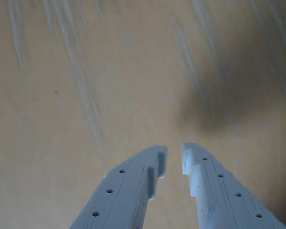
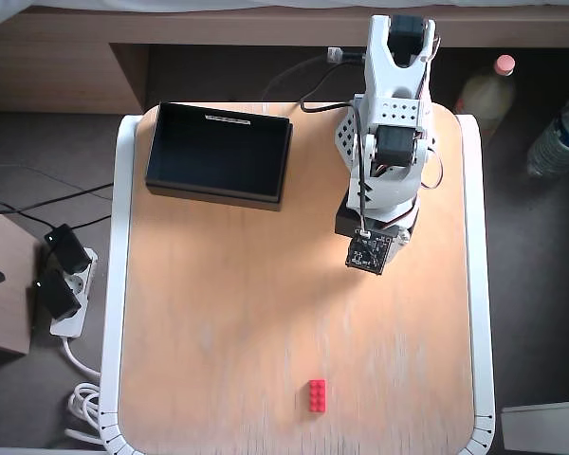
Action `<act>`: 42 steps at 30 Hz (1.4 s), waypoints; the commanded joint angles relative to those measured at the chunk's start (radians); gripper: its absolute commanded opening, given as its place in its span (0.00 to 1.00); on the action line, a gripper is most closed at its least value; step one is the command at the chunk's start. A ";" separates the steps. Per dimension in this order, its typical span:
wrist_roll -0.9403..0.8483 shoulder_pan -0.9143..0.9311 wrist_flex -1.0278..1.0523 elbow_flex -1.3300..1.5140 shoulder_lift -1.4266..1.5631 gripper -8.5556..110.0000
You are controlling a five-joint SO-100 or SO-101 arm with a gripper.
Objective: Grasp a lego block and put it in the bin.
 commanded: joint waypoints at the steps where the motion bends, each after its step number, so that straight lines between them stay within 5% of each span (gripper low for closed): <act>1: -0.005 -0.009 0.008 0.155 0.091 0.08; 27: 0.003 -0.011 0.008 0.155 0.089 0.07; 32: 0.195 -0.003 0.006 0.155 0.087 0.07; 42: 0.261 0.037 -0.133 0.064 -0.006 0.07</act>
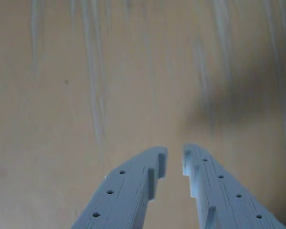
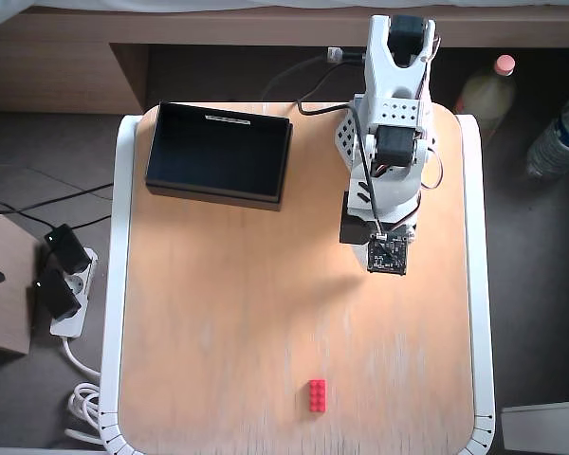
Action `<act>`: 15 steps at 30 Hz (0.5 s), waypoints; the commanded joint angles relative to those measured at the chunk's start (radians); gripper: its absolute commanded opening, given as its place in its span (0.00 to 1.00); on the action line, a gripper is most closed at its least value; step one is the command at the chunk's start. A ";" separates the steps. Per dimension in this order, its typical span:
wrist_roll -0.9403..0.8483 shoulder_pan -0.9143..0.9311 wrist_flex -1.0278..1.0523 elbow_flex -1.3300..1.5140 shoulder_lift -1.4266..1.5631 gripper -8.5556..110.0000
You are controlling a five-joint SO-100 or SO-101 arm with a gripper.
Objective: Grasp a lego block and put it in the bin.
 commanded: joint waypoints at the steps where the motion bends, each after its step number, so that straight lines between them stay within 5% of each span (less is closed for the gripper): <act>1: 0.020 0.015 -0.086 0.029 -0.037 0.07; 15: 0.072 0.043 -0.127 -0.555 -0.583 0.08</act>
